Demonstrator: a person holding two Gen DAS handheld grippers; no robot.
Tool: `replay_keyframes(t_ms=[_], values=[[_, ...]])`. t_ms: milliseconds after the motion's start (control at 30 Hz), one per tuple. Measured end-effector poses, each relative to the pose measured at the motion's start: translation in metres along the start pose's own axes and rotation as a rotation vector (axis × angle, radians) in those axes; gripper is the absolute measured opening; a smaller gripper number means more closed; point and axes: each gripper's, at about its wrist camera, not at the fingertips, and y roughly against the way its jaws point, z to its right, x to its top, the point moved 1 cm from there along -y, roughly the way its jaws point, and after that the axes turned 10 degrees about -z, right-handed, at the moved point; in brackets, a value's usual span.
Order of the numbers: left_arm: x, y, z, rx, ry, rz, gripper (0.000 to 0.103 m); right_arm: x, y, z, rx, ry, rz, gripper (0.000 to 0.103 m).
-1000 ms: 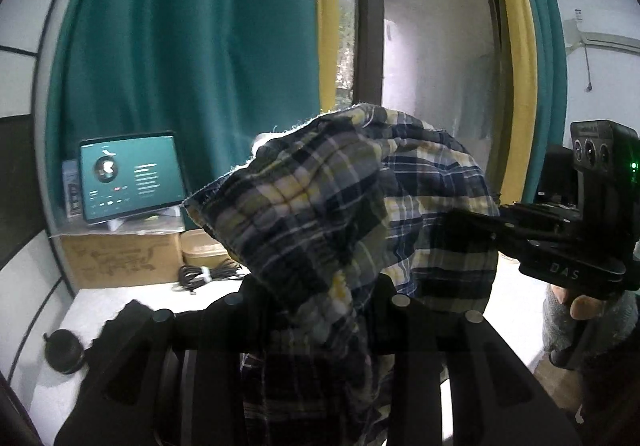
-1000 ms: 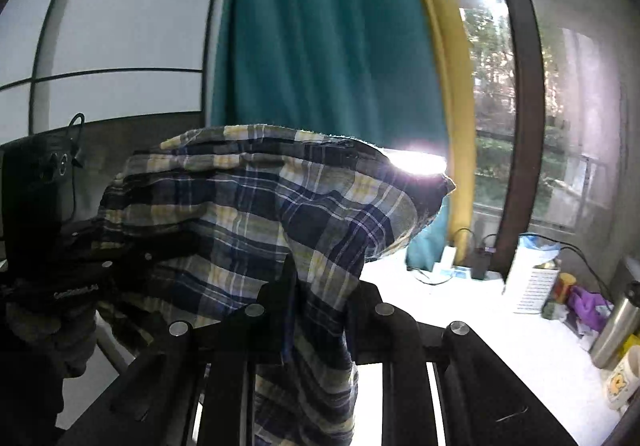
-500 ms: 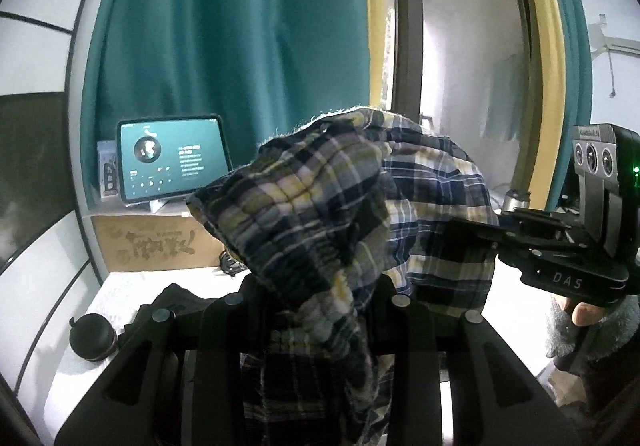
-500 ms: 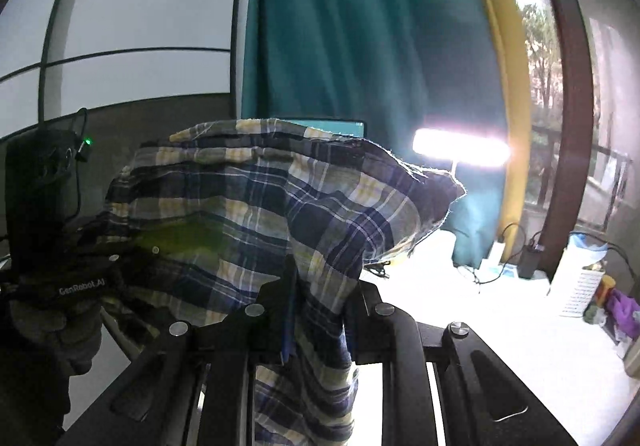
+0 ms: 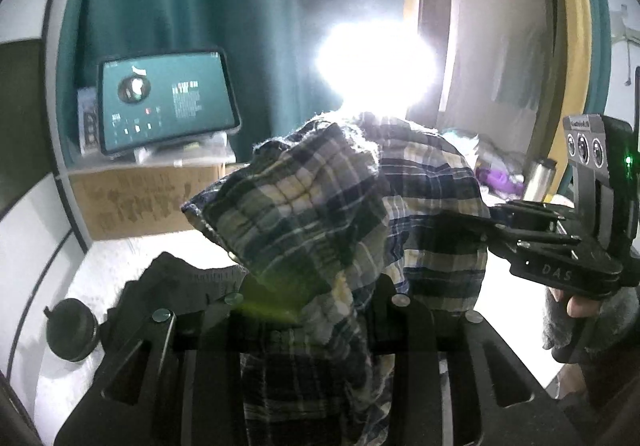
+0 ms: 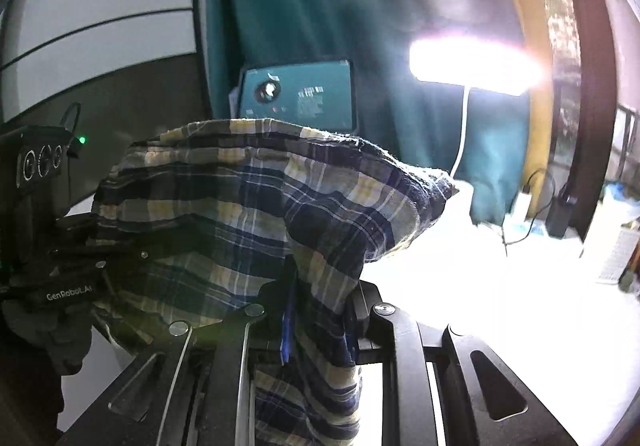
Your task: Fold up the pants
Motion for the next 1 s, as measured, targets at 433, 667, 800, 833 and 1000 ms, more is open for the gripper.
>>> replay_keyframes(t_ms=[433, 667, 800, 833, 1000], values=[[-0.012, -0.067, -0.034, 0.02, 0.056, -0.175, 0.032, -0.01, -0.089, 0.036, 0.066, -0.1, -0.166, 0.02], [-0.017, -0.094, -0.053, 0.043, 0.113, -0.252, 0.033, -0.006, -0.129, 0.058, 0.085, -0.134, -0.219, 0.02], [-0.02, -0.104, -0.059, 0.062, 0.121, -0.285, 0.035, -0.007, -0.15, 0.071, 0.058, -0.167, -0.279, 0.021], [-0.022, -0.108, -0.062, 0.069, 0.13, -0.296, 0.037, -0.009, -0.148, 0.069, 0.051, -0.173, -0.289, 0.021], [-0.024, -0.114, -0.078, 0.084, 0.197, -0.323, 0.059, -0.014, -0.166, 0.094, 0.017, -0.223, -0.334, 0.021]])
